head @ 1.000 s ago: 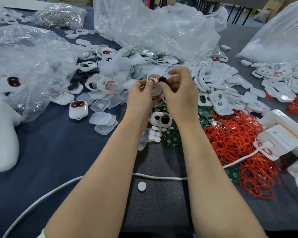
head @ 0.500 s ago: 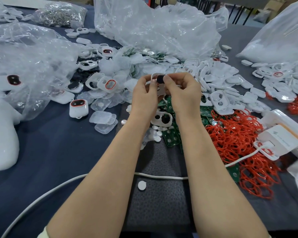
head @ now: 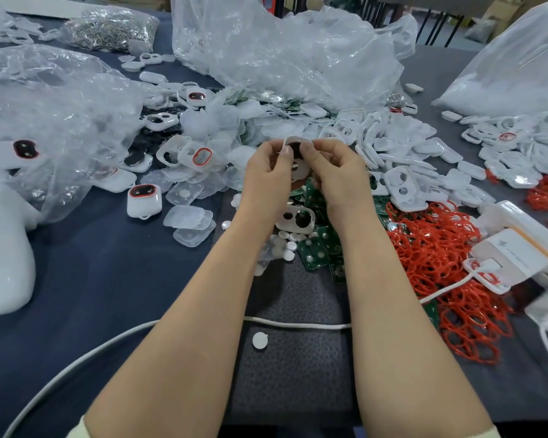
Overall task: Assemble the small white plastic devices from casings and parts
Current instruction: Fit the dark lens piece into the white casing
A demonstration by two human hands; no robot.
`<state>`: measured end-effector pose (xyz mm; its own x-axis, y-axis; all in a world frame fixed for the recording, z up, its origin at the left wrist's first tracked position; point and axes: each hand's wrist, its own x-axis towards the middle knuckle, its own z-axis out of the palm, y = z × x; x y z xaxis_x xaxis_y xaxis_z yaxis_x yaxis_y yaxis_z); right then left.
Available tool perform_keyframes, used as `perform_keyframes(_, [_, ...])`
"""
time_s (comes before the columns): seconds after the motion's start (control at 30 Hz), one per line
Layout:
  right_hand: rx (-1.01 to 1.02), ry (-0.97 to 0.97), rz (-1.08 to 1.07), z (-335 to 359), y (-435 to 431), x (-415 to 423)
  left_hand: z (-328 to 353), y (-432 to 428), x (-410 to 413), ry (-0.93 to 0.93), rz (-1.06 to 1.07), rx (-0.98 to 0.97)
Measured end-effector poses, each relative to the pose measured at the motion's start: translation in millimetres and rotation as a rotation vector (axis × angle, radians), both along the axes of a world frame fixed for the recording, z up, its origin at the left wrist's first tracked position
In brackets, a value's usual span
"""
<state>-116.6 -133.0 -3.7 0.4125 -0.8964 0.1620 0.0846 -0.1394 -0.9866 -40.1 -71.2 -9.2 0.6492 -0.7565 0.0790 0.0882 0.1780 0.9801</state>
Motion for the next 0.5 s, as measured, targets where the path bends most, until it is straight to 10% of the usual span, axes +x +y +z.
perform_keyframes(0.5, [0.090, 0.049, -0.015, -3.3, -2.0, 2.6, 0.4, 0.7, 0.8, -0.039, 0.016, 0.066])
